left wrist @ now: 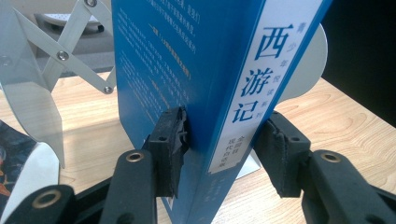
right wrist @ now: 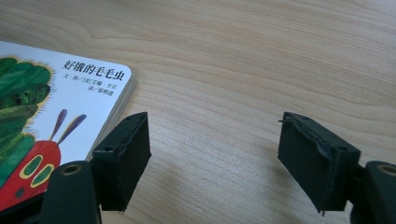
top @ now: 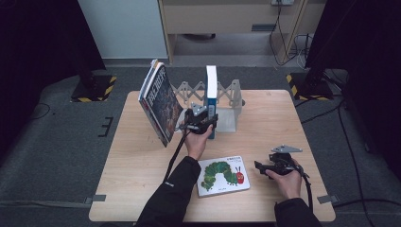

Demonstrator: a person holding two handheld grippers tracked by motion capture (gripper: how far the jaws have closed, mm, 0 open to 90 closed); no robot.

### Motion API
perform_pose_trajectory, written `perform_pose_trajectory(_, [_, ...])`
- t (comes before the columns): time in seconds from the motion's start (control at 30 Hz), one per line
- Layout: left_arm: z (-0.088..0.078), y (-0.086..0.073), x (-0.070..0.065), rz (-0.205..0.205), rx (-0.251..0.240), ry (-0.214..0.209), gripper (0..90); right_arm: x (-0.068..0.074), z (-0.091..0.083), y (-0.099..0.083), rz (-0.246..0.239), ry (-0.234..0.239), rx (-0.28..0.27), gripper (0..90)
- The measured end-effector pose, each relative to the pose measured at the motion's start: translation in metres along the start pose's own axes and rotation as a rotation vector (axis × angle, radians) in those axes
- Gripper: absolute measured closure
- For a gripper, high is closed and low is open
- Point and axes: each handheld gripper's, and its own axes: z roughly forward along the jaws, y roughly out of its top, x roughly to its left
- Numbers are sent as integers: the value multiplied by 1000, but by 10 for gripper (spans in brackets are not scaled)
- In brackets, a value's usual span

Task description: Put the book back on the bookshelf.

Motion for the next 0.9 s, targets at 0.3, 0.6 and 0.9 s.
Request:
perform_pose_trajectory(0.3, [-17, -3, 6, 43, -13, -50, 469, 0, -1, 0, -2, -3, -1, 251])
perform_pose_trajectory(0.6, [-54, -14, 13, 69, 4, -109, 427, 3, -3, 2, -13, -1, -13, 259])
perform_pose_trajectory(0.9, [-91, -40, 23, 72, 77, -124, 401, 10, -9, 7, -11, 18, -55, 261])
